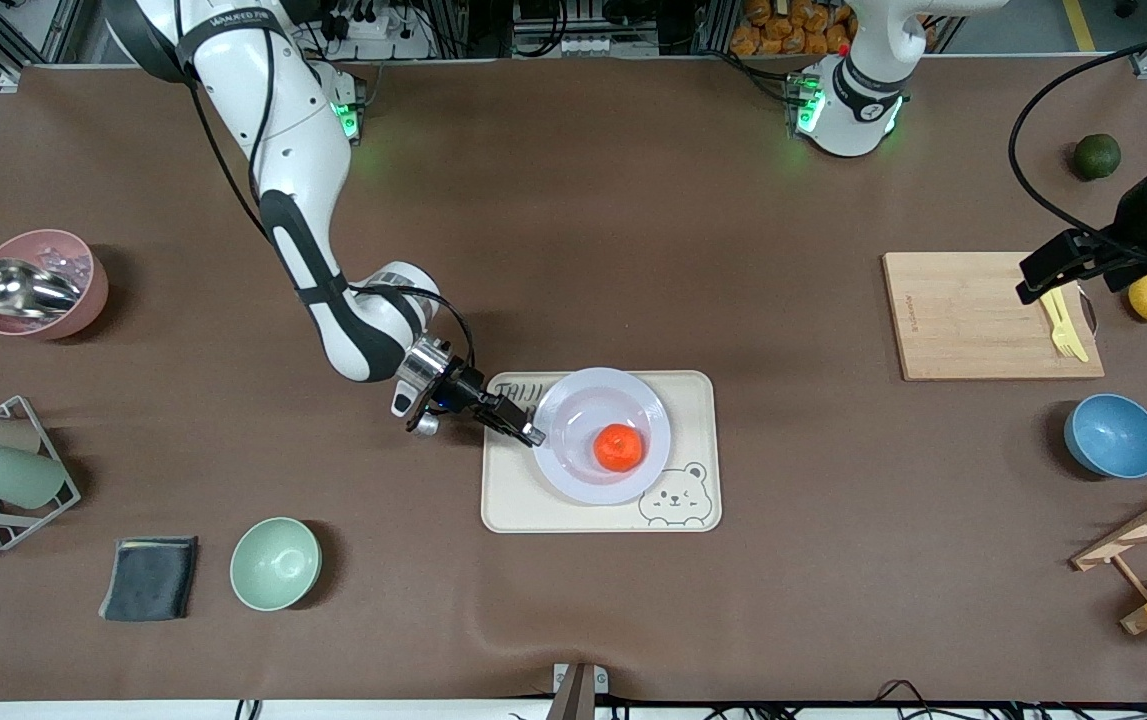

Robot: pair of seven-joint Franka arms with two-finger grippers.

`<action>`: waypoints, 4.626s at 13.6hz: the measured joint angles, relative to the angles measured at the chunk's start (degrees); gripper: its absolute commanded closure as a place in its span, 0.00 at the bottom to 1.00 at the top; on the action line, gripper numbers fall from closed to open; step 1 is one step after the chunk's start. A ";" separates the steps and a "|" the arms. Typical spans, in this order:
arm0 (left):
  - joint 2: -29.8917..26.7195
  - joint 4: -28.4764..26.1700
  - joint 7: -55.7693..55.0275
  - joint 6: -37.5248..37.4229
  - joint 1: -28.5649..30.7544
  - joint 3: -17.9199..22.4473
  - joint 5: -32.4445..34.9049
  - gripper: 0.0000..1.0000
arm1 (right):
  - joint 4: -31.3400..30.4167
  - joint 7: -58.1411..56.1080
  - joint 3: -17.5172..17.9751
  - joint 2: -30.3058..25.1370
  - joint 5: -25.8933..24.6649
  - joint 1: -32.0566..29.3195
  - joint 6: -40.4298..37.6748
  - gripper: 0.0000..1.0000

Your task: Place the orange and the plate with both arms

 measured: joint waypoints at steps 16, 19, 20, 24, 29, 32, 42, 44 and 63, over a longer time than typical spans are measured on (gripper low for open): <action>0.22 -0.61 0.69 -0.42 0.18 0.04 0.00 0.00 | 2.61 40.47 -0.46 -4.88 -54.34 -9.99 -7.99 0.46; 0.22 -0.61 0.71 -0.42 0.22 0.05 0.00 0.00 | 4.75 46.85 -0.56 -6.87 -64.13 -17.93 -20.04 0.22; 0.22 -0.61 0.71 -0.42 0.23 0.06 0.00 0.00 | 5.66 47.70 -0.57 -7.31 -65.61 -20.26 -23.60 0.00; 0.22 -0.61 0.72 -0.42 0.25 0.07 0.00 0.00 | 9.03 50.11 -0.54 -7.84 -73.92 -24.41 -28.71 0.00; 0.22 -0.59 0.72 -0.42 0.26 0.07 0.00 0.00 | 21.66 61.93 -0.98 -8.18 -93.53 -27.52 -40.55 0.00; 0.22 -0.59 0.72 -0.42 0.26 0.07 0.00 0.00 | 25.64 62.29 -1.04 -8.31 -101.32 -30.76 -45.58 0.00; 0.22 -0.65 0.92 -0.47 0.22 0.00 0.00 0.00 | 27.78 67.44 -0.10 -21.10 -125.66 -28.84 -56.31 0.00; 0.23 -0.65 1.84 -0.45 0.15 -0.07 0.00 0.00 | 26.01 67.44 -0.06 -23.85 -128.41 -28.79 -56.84 0.00; 0.05 -0.52 4.08 -0.44 0.55 0.03 0.00 0.00 | 5.97 69.90 0.00 -43.35 -130.36 -28.72 -49.99 0.00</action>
